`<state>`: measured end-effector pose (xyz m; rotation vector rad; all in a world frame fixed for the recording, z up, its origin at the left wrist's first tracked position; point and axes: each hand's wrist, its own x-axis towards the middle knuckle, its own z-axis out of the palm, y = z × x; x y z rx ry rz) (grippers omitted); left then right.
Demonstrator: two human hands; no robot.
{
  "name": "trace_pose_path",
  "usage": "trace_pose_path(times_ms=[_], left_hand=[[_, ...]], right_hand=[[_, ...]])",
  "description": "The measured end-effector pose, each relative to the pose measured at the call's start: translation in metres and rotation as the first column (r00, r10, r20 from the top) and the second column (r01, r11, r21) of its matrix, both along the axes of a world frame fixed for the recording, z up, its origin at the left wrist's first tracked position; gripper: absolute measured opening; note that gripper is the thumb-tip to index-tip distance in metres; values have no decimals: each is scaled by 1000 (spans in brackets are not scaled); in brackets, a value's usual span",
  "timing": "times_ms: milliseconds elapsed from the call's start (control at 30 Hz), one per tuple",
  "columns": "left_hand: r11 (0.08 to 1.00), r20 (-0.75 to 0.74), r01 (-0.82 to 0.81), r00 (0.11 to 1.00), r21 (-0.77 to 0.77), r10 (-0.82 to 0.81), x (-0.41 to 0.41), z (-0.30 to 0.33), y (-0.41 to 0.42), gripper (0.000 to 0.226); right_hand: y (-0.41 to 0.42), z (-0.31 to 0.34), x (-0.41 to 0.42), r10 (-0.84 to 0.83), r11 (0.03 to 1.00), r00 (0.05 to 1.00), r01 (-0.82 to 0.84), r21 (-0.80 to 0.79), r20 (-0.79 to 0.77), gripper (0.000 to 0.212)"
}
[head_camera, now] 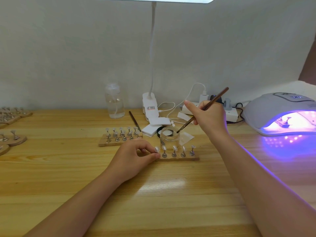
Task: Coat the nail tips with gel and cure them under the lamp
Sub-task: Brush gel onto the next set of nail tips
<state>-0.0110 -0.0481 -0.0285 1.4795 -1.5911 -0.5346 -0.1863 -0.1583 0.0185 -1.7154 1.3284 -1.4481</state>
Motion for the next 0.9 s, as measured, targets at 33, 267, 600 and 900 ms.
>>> trace_pose_path(times_ms=[33,267,600,900], left_hand=[[1000,2,3,1000,-3,-3,0,0,0,15],[999,17,4,1000,-37,-3,-1,-1,1,18],[993,96,21,995,-117,-9,-3,-1,4,11],[991,54,23,998,-133,-16,-3,0,5,18]], right_hand=[[0,1,-1,-8,1000,1000,8,-1,-1,43],[0,5,-6,-48,999,992,51,-20,114,45],[27,21,13,134,985,935,-89,-149,327,33],[76,-3,25,339,880,940,-328,-343,-30,26]])
